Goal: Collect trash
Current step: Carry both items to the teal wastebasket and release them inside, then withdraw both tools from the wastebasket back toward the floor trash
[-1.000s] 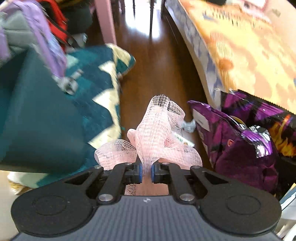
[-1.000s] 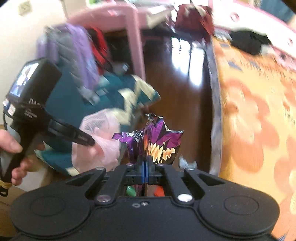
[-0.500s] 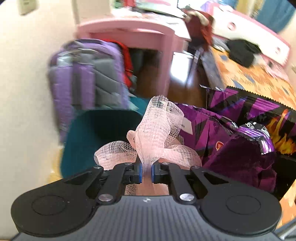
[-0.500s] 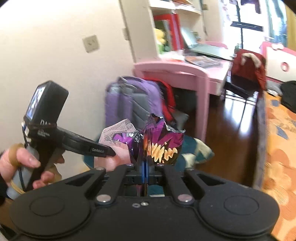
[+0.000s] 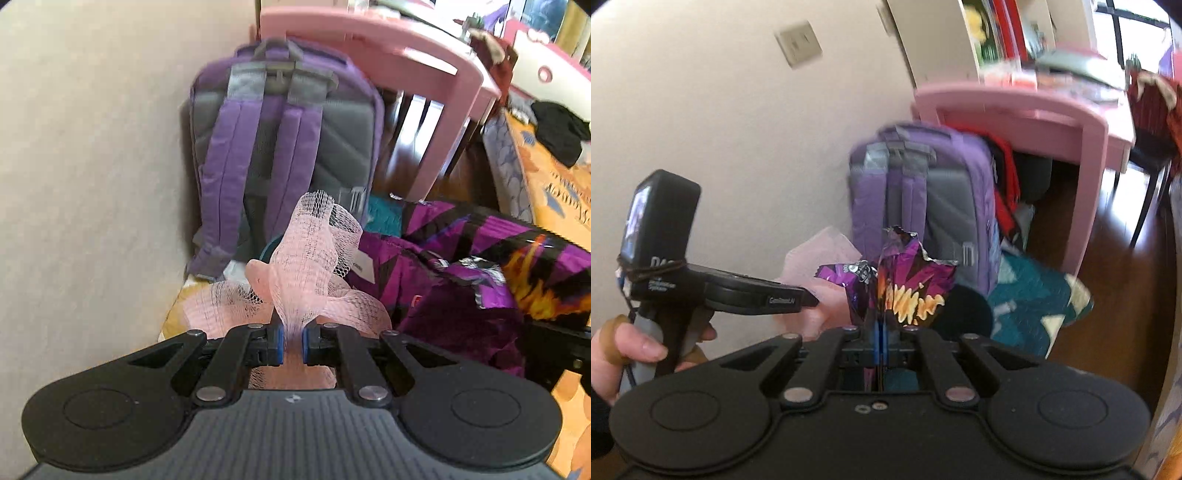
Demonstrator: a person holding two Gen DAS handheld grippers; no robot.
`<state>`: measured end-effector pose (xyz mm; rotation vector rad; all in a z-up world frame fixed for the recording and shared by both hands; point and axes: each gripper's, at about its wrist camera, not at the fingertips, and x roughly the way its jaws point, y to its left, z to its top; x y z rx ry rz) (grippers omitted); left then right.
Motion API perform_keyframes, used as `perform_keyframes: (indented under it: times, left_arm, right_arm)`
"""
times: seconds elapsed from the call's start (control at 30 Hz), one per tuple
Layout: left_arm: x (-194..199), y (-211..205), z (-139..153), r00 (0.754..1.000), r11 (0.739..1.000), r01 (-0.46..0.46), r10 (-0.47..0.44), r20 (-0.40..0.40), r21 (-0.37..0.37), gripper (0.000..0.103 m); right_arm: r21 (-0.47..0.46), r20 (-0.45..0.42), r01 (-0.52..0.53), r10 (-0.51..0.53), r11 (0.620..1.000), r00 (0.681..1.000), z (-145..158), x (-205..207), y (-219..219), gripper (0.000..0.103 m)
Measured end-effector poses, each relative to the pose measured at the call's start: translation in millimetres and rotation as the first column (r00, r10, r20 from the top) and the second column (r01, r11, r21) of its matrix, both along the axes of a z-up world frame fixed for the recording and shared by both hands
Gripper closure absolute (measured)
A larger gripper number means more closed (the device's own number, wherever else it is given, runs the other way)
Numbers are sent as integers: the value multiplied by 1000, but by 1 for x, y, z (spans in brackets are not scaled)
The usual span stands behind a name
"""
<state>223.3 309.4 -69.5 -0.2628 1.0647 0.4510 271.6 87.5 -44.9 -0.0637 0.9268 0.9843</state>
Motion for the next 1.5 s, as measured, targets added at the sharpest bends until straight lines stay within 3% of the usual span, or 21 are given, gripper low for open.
perform_keyframes:
  times: [0.13,0.3,0.53,0.77,0.83,0.97,1.17,1.23,1.5]
  left_arm:
    - [12,5,-33,998,999,27,-29,-49,-26,95]
    - [27,-11,-67,984,993,114,-118,-130,-36,95]
    - [43,-23,-108,955,985,170,-174,-241,-38,94]
    - [49,-21,-131,934,981,192,-195,-300,-38,94]
    - [50,-21,-133,934,981,190,-196,-299,-49,93]
    - [49,-19,-134,937,981,182,-193,-291,-65,91]
    - [44,-16,-125,950,981,179,-192,-247,-74,62]
    - [40,-16,-118,958,982,178,-189,-217,-70,40]
    - [19,-23,-81,970,979,203,-205,-129,-26,38]
  right_arm:
    - [-68,-71,23,-27,997,997,-33,14,25,101]
    - [-219,-69,8,-24,976,997,-71,14,43,101]
    - [-332,-87,2,-33,943,996,-101,13,56,100]
    - [-366,-129,0,-51,931,990,-113,18,61,92]
    - [-374,-135,-1,-54,927,989,-117,19,61,86]
    - [-375,-145,-5,-53,927,988,-120,18,57,83]
    - [-355,-144,5,-60,935,988,-118,13,49,70]
    - [-340,-129,10,-57,940,990,-112,10,44,66]
    - [-267,-43,64,-78,962,996,-77,-8,17,51]
